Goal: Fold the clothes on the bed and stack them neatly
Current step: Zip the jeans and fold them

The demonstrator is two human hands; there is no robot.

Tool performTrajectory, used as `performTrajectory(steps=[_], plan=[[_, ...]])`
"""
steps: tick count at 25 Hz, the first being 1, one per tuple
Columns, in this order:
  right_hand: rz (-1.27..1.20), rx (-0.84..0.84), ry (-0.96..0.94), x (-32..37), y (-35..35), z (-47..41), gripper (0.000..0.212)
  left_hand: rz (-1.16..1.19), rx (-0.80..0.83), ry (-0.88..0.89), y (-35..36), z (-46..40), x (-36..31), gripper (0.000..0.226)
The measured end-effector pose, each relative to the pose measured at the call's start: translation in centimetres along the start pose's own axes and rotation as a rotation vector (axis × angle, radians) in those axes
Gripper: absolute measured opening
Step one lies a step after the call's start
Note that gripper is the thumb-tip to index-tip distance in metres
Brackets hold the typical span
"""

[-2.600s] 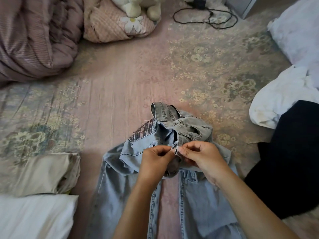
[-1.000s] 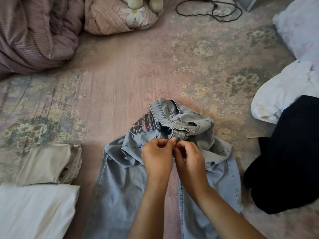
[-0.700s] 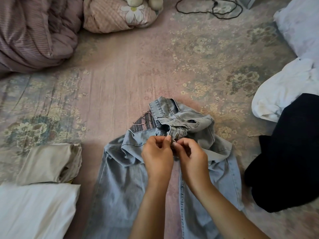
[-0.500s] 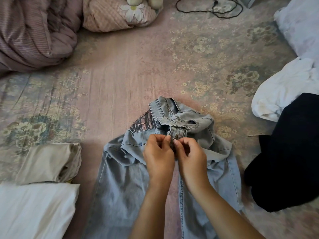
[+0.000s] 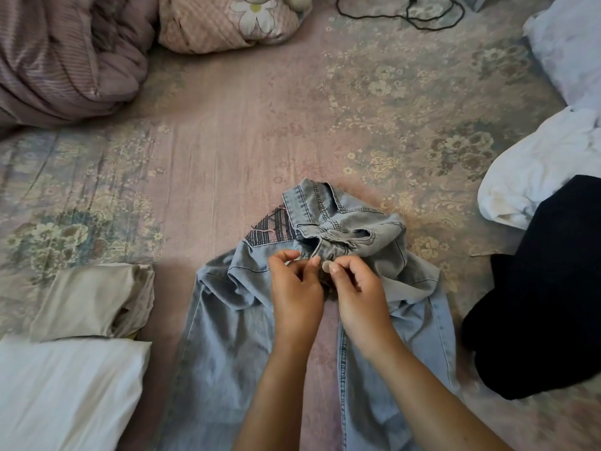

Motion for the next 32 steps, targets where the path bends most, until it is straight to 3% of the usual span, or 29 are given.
performTrajectory(steps=[3,7,9,11,13,17,19,22,24,25,27,28,30,32], plan=[[-0.107,0.045,0.094,-1.2,0.0,-0.6,0.013,0.015,0.069,0.039,-0.2,-0.4,0.1,0.013],[0.071,0.032,0.189,-2.5,-1.3,-1.8,0.018,-0.010,0.156,0.064,-0.8,-0.9,0.4,0.018],[0.223,0.029,0.043,-1.3,-2.5,-2.3,0.009,-0.123,0.215,0.152,-1.2,-1.2,-0.2,0.022],[0.550,0.107,-0.230,1.0,-3.0,-3.4,0.044,-0.332,0.313,0.309,-1.1,-1.0,-1.3,0.026],[0.943,0.320,-0.447,2.7,-2.2,-4.9,0.072,-0.493,0.419,0.461,-0.6,-0.2,-1.9,0.028],[1.373,0.782,-0.768,2.6,-0.6,-5.9,0.029,-0.616,0.530,0.676,0.1,1.0,-2.3,0.023],[1.244,0.787,-0.610,1.8,-1.5,-6.4,0.015,-0.624,0.540,0.658,0.3,0.5,-1.7,0.019],[0.758,0.447,-0.099,-0.1,-2.8,-8.5,0.030,-0.637,0.622,0.582,2.2,1.4,0.8,0.015],[0.856,0.474,0.135,-3.2,-2.0,-8.4,0.058,-0.677,0.707,0.561,3.8,2.9,3.3,0.014],[1.000,0.559,0.218,-5.1,-1.5,-8.0,0.057,-0.693,0.723,0.542,4.1,3.3,4.7,0.014],[1.198,0.625,0.288,-7.8,-1.9,-7.3,0.022,-0.672,0.629,0.451,3.6,2.3,6.7,0.013],[1.189,0.556,0.300,-8.6,-2.8,-7.3,0.013,-0.637,0.523,0.375,2.9,0.9,7.3,0.013],[1.002,0.327,0.301,-9.6,-5.4,-7.6,0.010,-0.579,0.326,0.230,2.2,-1.7,8.1,0.014],[0.706,0.063,0.294,-9.6,-8.4,-7.3,0.012,-0.577,0.283,0.204,3.8,-3.4,7.9,0.018]])
Point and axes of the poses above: each hand's wrist, its own z-axis away from the middle knuckle, its own y-axis out of the palm, x = y × z, the point moved 8 cm from there along -z, towards the middle knuckle, and after that the axes turned 4 degrees about -z, right-handed, at the moved point
